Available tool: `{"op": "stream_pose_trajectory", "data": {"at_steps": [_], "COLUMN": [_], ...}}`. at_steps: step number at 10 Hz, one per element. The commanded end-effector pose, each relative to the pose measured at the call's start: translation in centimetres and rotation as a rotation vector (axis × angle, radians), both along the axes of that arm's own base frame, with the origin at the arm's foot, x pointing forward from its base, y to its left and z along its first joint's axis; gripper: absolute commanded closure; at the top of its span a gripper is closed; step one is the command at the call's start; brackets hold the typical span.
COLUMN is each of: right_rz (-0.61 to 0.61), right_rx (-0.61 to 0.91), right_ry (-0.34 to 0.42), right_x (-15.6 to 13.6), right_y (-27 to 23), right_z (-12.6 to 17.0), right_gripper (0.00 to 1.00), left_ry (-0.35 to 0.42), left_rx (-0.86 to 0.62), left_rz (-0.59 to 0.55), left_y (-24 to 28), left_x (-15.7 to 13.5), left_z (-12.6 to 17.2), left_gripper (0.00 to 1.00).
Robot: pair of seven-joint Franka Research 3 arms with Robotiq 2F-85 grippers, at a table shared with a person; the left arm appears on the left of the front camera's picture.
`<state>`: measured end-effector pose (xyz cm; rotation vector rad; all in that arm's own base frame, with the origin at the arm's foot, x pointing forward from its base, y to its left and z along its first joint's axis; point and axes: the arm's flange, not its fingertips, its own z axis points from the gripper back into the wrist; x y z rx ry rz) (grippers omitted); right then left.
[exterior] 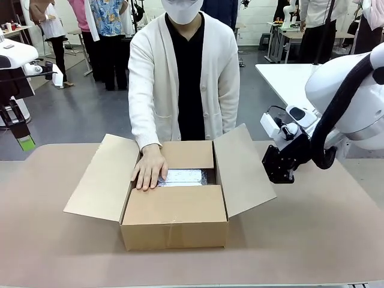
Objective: Wrap the clocks to prevent damage.
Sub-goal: Push the right (or left) flap of the Package Box to close it.
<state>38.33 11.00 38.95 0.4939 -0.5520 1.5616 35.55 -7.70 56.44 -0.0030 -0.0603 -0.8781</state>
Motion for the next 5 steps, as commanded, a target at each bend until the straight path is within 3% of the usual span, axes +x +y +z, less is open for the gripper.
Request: {"op": "stream_pose_trajectory", "data": {"at_steps": [1, 5], "right_rz": [0.014, -0.055], "right_rx": [0.111, 0.305], "right_ry": [0.01, 0.003], "right_x": [1.19, 1.12], "right_y": [-0.41, -0.33], "right_z": [-1.61, -2.53], "right_gripper": [0.99, 0.99], "left_ry": [0.004, 0.004], "left_rx": [0.009, 0.009], "left_rz": [0.018, 0.018], "left_y": [-0.04, -0.04], "left_x": [0.1, 0.1], "left_z": [0.2, 0.2], "left_gripper": [1.0, 1.0]}}
